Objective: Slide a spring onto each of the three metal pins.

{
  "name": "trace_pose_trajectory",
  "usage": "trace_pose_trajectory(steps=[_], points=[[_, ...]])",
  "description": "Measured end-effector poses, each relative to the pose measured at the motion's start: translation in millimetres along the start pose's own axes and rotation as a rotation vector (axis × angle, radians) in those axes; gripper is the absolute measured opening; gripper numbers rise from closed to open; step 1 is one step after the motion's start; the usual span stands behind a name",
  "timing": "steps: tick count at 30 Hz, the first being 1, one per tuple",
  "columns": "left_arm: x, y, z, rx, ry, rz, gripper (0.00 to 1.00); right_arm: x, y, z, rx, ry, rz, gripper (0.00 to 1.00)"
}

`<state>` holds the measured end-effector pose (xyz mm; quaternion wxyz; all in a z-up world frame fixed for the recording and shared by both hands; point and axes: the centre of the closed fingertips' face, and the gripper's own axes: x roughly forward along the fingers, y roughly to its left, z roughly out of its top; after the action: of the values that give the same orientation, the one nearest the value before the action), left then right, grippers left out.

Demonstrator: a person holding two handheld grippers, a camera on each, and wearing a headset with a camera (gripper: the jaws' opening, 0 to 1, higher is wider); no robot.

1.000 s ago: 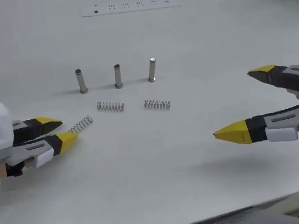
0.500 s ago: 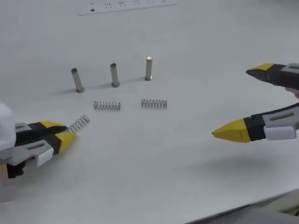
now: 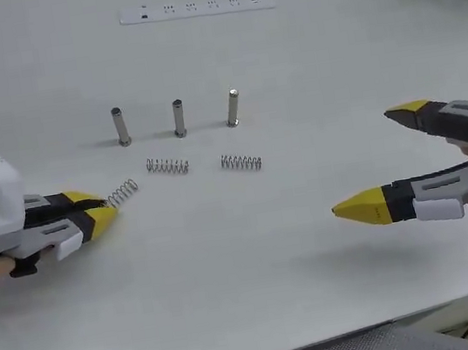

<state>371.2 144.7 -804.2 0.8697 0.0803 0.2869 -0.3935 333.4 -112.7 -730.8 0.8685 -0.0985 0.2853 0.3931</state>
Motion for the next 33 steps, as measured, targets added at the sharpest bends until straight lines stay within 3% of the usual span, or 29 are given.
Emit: trace_pose_trajectory(steps=[15, 24, 33], points=[[-1.1, -5.0, 2.8, 0.034, 0.003, -0.018, 0.02, 1.7, 2.5, 2.3, -0.011, 0.006, 0.008, 1.00], [-7.3, -9.9, 16.7, 0.041, -0.021, -0.046, 0.01, 3.7, 6.5, 2.0, -0.020, 0.015, 0.021, 1.00], [-19.0, -24.6, 35.9, 0.099, -0.041, -0.122, 0.01, 5.1, 8.2, 3.7, -0.026, 0.012, 0.024, 1.00]])
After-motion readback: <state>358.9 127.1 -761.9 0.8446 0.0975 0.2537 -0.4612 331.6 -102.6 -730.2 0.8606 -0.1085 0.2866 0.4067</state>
